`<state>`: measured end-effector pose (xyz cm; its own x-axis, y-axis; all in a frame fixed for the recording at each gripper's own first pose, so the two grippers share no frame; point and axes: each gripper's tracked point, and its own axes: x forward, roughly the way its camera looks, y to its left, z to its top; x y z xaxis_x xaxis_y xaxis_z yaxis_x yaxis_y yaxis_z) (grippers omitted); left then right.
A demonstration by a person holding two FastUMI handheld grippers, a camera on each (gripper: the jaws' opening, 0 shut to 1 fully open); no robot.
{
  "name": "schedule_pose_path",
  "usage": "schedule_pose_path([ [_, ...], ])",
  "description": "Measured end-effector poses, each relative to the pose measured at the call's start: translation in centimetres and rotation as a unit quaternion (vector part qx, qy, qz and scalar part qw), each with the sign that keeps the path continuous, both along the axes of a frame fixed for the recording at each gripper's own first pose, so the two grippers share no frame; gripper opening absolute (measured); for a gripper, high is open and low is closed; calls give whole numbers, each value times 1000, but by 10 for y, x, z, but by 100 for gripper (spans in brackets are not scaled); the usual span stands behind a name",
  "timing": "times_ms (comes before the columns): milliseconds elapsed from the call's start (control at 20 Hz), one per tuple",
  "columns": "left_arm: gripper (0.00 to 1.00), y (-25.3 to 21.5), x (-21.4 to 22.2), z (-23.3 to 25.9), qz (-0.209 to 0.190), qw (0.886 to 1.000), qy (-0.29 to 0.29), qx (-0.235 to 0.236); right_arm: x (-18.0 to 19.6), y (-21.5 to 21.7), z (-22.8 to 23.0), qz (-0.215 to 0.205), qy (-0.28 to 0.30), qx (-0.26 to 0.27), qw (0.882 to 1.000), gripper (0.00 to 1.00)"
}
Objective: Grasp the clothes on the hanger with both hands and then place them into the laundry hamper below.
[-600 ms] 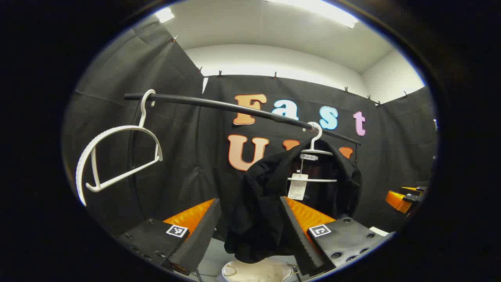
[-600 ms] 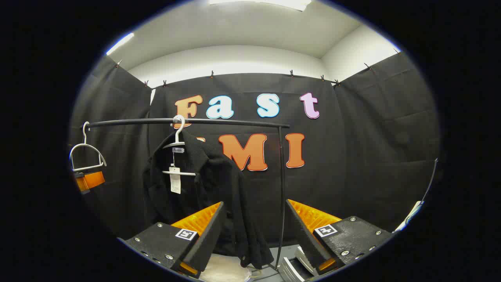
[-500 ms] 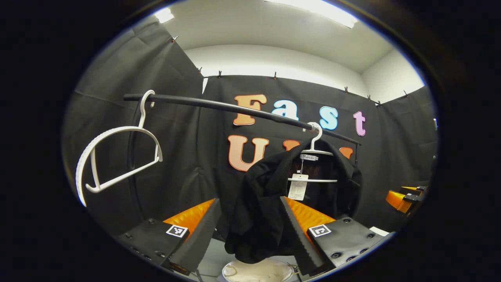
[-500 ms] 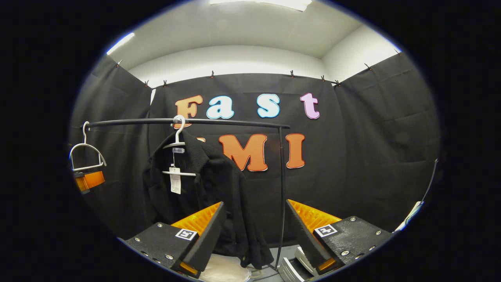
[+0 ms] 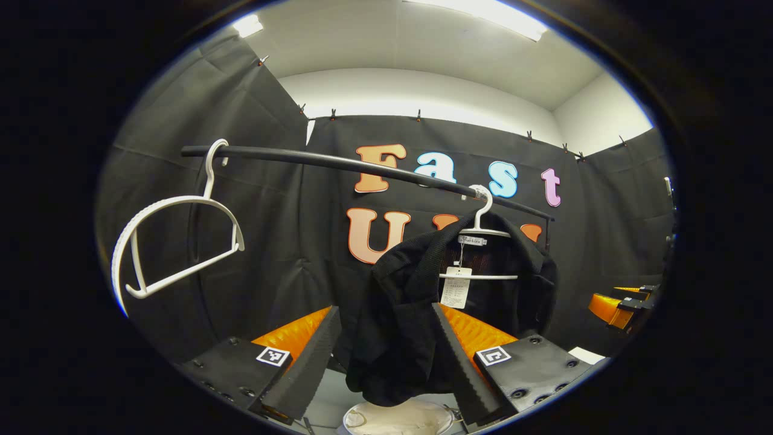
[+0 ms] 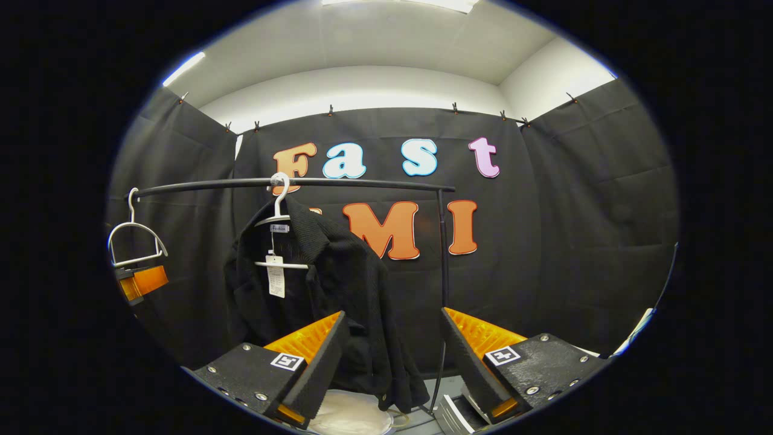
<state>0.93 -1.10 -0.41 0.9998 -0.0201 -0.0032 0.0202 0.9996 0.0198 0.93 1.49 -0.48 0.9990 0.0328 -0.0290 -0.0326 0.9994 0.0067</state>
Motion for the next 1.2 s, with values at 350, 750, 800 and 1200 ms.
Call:
schedule_pose_path([
  [350,100,4,7,-1,4,1000,2,3,11,20,-8,15,8,-1,1000,93],
  [750,100,19,9,-5,15,1000,8,10,25,56,-19,46,19,-12,999,93],
  [800,100,21,10,-6,17,1000,9,10,26,61,-20,51,19,-13,998,100],
  [1200,96,41,8,-12,35,999,18,11,39,102,-36,86,30,-27,995,75],
])
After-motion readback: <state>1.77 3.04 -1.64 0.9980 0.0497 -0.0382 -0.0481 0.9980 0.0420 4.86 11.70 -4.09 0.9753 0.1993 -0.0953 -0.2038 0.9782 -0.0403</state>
